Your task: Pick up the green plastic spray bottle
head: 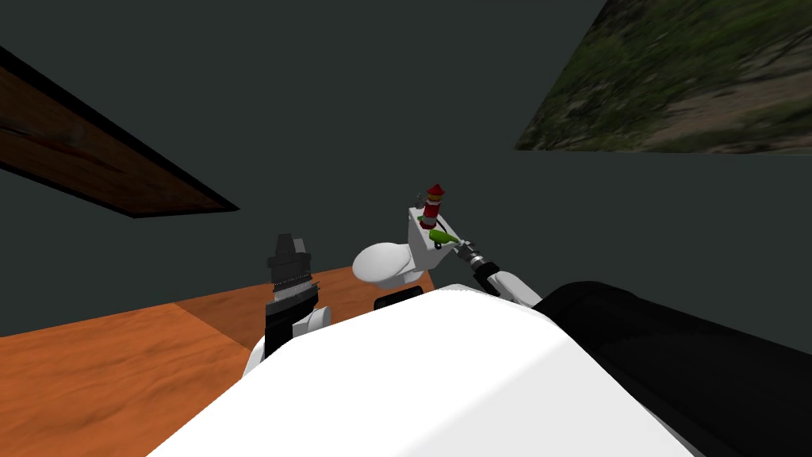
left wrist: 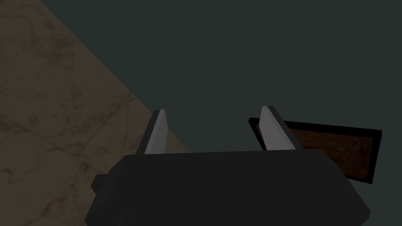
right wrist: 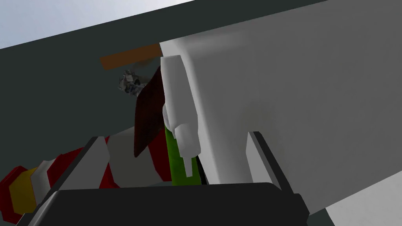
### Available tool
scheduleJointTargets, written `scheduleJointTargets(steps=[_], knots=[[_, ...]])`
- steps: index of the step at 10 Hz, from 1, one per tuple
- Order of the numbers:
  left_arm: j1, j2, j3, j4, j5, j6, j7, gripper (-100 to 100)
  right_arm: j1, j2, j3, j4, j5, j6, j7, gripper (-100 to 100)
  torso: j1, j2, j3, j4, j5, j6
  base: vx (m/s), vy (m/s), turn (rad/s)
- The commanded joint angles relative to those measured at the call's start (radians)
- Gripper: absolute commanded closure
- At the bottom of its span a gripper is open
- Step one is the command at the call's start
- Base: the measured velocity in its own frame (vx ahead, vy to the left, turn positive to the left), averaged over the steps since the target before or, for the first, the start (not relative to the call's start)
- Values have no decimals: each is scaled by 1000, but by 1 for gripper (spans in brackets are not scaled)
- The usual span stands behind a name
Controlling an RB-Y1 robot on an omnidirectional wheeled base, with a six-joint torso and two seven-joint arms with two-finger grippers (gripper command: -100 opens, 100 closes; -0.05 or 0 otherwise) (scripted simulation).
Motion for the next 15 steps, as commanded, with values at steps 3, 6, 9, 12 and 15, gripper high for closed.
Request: scheduleJointTargets(steps=[3,6,9,12,15], knots=[[0,0,0,0,0,0,0,0,-59,-7,-75,100,-2,-94,-8,-100,0,0,0,0,0,0,-27,65,33],[0,0,0,0,0,0,0,0,-104,-13,-133,193,-4,-155,-14,-100,0,-1,0,0,0,-1,-15,68,36],[0,0,0,0,0,0,0,0,-150,-19,-191,269,-6,-215,-21,-100,-1,-1,-1,0,-1,-1,-22,64,37],[0,0,0,0,0,0,0,0,-195,-25,-250,337,-8,-276,-27,-100,-1,-2,-1,-1,-1,-1,-18,68,34],[0,0,0,0,0,0,0,0,-240,-30,-308,420,-10,-337,-34,-100,-2,-2,-1,-1,-1,-1,-23,56,34]])
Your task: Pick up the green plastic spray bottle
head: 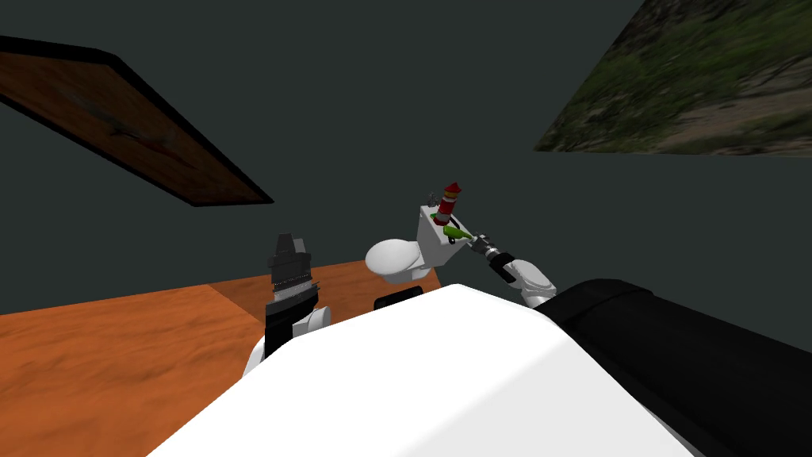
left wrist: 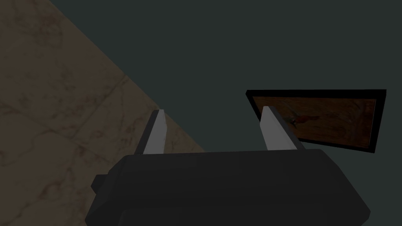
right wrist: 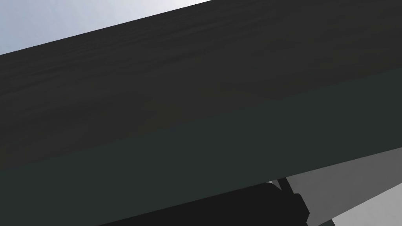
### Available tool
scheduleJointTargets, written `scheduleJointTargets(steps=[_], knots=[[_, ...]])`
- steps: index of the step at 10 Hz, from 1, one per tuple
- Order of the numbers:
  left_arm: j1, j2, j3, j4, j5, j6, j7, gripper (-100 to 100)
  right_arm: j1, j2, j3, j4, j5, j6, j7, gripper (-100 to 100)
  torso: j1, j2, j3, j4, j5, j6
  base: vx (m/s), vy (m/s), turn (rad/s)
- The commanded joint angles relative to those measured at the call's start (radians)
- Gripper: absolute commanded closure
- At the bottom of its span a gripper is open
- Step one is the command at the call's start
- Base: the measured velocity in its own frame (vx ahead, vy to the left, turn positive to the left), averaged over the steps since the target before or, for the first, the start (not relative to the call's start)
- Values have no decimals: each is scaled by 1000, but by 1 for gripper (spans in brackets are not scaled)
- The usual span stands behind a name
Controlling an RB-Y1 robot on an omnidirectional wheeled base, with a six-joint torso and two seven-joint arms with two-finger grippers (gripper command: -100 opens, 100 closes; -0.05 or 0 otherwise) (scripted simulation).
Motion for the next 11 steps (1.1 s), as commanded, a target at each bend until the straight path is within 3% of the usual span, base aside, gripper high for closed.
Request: scheduleJointTargets(steps=[1,2,3,4,5,6,10,11], knots=[[0,0,0,0,0,0,0,0,-47,-6,-50,50,0,-50,-13,-100,0,0,0,0,0,0,-12,114,66],[0,0,0,0,0,0,0,0,-47,-6,-66,82,0,-69,-13,-100,3,-1,-1,0,1,-1,-24,112,42],[0,0,0,0,0,0,0,0,-92,-12,-100,113,-1,-100,-19,-100,3,-1,0,0,1,-1,-45,116,66],[0,0,0,0,0,0,0,0,-92,-12,-125,150,-1,-129,-19,-100,4,0,0,0,1,-1,-29,91,31],[0,0,0,0,0,0,0,0,-97,-13,-110,143,-4,-113,-10,-100,2,0,0,0,1,-1,-8,32,-4],[0,0,0,0,0,0,0,0,-98,-13,-113,148,-4,-121,-10,100,-1,-1,-1,0,0,-1,-2,7,-1],[0,0,0,0,0,0,0,0,-97,-12,-111,148,-4,-121,-10,100,-3,-3,-1,0,2,-1,-1,3,-1],[0,0,0,0,0,0,0,0,-97,-12,-111,148,-4,-121,-10,0,-3,-3,-1,0,2,-1,0,0,0]])
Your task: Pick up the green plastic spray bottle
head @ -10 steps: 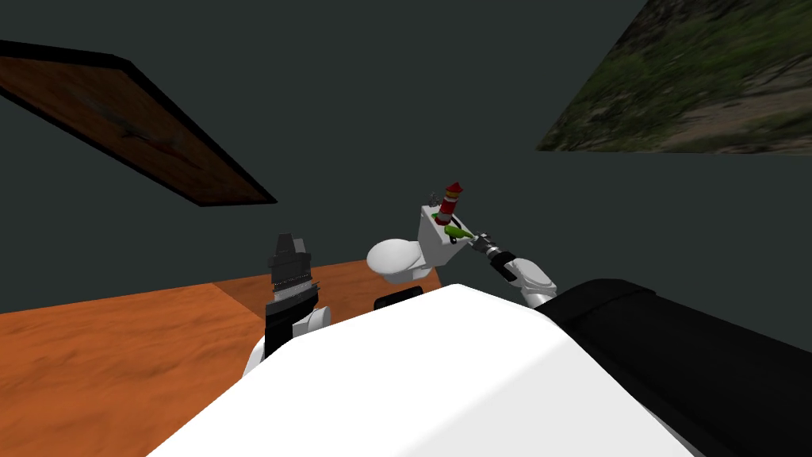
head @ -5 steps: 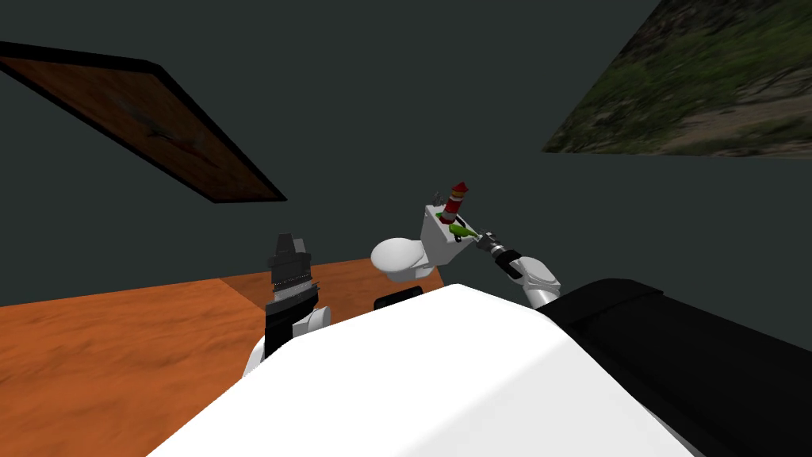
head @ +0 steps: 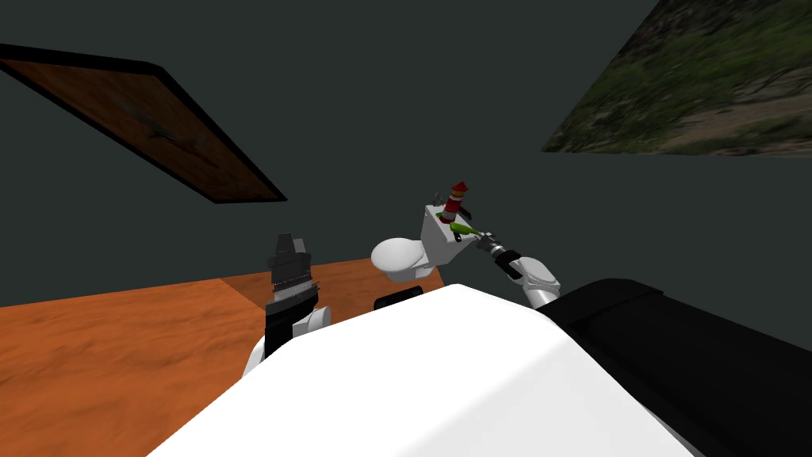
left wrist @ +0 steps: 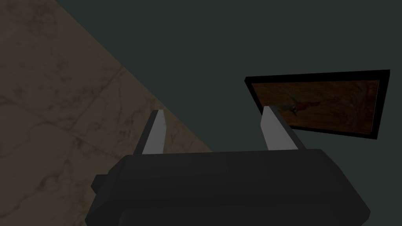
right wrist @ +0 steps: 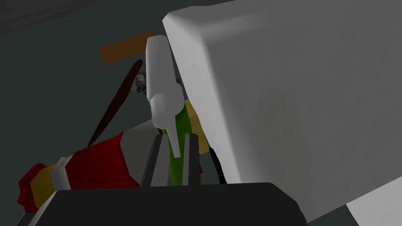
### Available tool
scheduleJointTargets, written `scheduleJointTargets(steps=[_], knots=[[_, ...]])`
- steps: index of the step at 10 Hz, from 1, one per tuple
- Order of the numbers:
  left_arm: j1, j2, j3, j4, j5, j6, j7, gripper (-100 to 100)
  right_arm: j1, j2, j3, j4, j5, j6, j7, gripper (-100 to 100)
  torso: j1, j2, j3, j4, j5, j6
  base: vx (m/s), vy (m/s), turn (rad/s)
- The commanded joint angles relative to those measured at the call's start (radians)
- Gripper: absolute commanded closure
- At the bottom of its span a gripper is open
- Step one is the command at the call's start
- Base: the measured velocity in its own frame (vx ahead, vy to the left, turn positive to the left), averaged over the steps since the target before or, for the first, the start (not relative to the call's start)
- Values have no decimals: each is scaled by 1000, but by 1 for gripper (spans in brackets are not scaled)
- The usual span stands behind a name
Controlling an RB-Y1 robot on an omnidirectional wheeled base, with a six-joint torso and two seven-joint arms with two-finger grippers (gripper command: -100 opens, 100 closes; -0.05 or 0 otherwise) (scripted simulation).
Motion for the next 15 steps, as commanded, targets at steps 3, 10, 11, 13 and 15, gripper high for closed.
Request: scheduleJointTargets(steps=[3,10,11,13,15], knots=[[0,0,0,0,0,0,0,0,92,11,91,-98,7,94,4,100,-7,-2,-1,-1,-1,1,41,-105,-56],[0,0,0,0,0,0,0,0,231,28,254,-319,12,266,24,100,-20,-2,-3,-4,-8,6,21,-87,-44],[0,0,0,0,0,0,0,0,231,28,278,-361,12,295,24,100,-23,-2,-4,-5,-10,8,38,-99,-46],[0,0,0,0,0,0,0,0,277,34,336,-422,14,347,30,100,-25,-1,-4,-7,-13,10,20,-97,-50],[0,0,0,0,0,0,0,0,322,39,387,-478,16,406,37,100,-23,-1,-4,-7,-13,10,22,-54,-48]])
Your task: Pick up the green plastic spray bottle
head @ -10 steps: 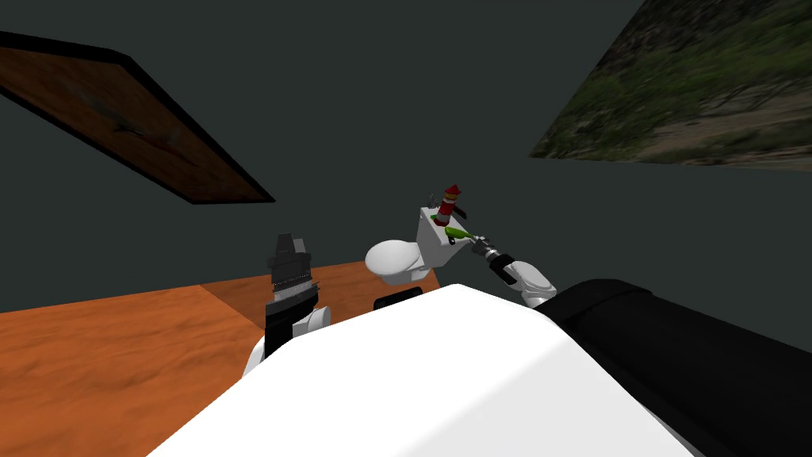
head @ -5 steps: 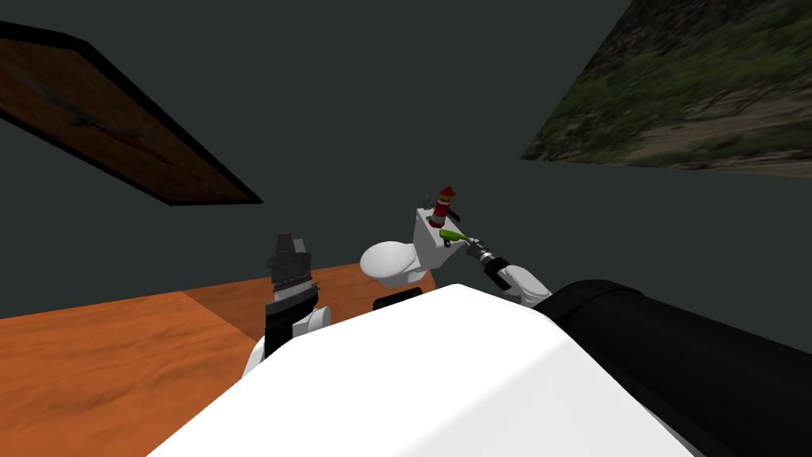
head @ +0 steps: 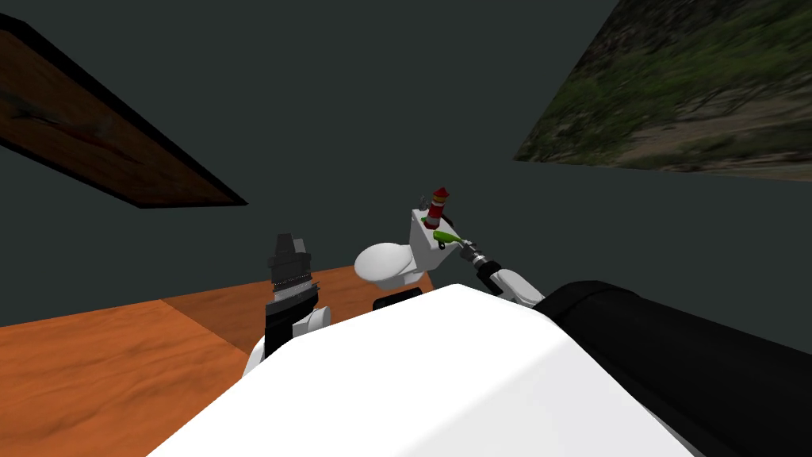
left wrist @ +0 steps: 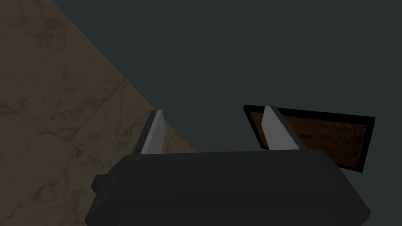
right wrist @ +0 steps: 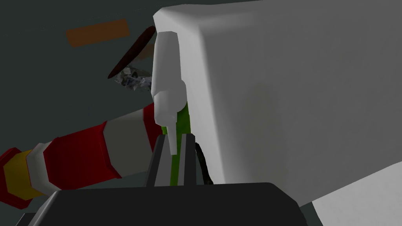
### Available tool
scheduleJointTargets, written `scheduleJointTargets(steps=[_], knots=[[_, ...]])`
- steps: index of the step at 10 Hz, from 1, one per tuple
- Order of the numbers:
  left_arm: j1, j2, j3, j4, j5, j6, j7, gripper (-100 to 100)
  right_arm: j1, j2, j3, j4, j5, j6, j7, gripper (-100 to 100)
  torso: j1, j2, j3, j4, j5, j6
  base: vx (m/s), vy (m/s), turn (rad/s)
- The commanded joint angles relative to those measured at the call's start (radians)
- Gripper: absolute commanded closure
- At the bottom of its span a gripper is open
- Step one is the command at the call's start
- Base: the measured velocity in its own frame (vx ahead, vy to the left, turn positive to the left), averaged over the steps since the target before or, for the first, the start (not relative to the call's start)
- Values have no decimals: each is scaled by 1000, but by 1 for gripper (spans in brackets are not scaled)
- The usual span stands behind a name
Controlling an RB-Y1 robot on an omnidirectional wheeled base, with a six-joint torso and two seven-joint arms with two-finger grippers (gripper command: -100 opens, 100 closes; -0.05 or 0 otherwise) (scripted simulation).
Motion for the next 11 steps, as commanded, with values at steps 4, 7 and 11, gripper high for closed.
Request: scheduleJointTargets(steps=[4,7,11], knots=[[0,0,0,0,0,0,0,0,69,29,80,-129,1,84,27,100,-1,0,0,0,0,0,30,-73,-33],[0,0,0,0,0,0,0,0,160,41,190,-235,5,197,40,100,-1,1,1,1,0,0,30,-93,-58],[0,0,0,0,0,0,0,0,155,48,185,-263,7,188,40,0,3,2,1,0,1,0,12,-36,-7]])
